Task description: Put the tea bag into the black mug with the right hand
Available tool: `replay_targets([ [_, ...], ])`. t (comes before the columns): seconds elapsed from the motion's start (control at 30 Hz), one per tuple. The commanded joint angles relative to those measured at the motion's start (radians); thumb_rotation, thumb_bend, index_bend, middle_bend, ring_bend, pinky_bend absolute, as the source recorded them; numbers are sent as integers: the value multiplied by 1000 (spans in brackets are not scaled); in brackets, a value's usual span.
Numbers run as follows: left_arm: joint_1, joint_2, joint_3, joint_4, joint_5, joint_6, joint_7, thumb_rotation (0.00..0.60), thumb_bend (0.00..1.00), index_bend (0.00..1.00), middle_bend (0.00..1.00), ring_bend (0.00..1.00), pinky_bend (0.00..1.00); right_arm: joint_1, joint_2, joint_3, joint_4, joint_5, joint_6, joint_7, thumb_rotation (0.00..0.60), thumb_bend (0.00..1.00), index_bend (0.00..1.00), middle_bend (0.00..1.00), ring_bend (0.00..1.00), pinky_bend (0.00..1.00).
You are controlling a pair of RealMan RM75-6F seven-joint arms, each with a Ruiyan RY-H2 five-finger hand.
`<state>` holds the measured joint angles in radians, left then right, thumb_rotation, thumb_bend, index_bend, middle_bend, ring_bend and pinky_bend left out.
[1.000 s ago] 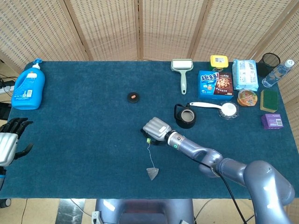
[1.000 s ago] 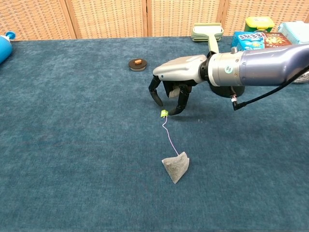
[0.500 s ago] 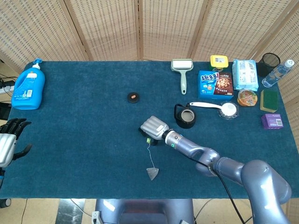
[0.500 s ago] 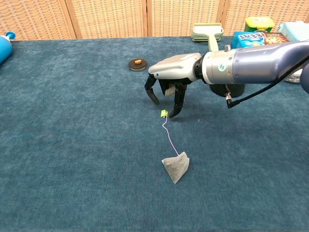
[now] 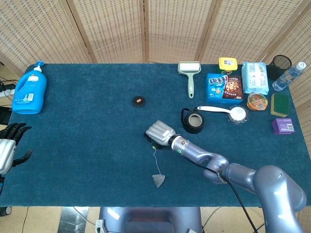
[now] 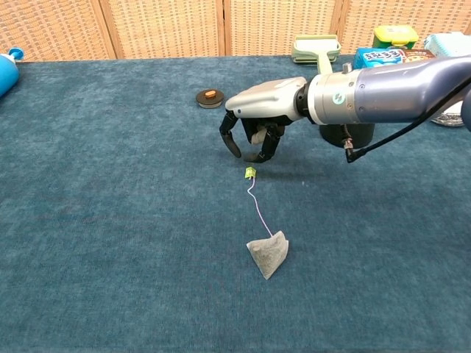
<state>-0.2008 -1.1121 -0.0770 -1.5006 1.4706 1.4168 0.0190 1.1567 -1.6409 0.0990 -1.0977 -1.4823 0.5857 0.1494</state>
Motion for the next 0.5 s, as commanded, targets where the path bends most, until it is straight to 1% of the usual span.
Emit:
replay_targets([
  [0.03, 0, -1, 0, 0, 2, 2, -1, 600, 314, 214, 179, 134, 232, 2, 4, -2, -6, 3, -6, -4, 600, 497, 469, 1000, 1000, 1000],
  [0.3, 2, 0, 2, 0, 5, 4, -2, 600, 313, 213, 179, 133, 231, 7, 5, -7, -15, 7, -17, -16, 600, 502, 464, 1000, 1000, 1000],
  [0.5, 3, 0, 2, -1, 5, 5, -2, 600, 313, 214, 179, 133, 230, 11, -13, -14, 4, 2, -19, -21, 600, 500, 465, 1000, 1000, 1000],
])
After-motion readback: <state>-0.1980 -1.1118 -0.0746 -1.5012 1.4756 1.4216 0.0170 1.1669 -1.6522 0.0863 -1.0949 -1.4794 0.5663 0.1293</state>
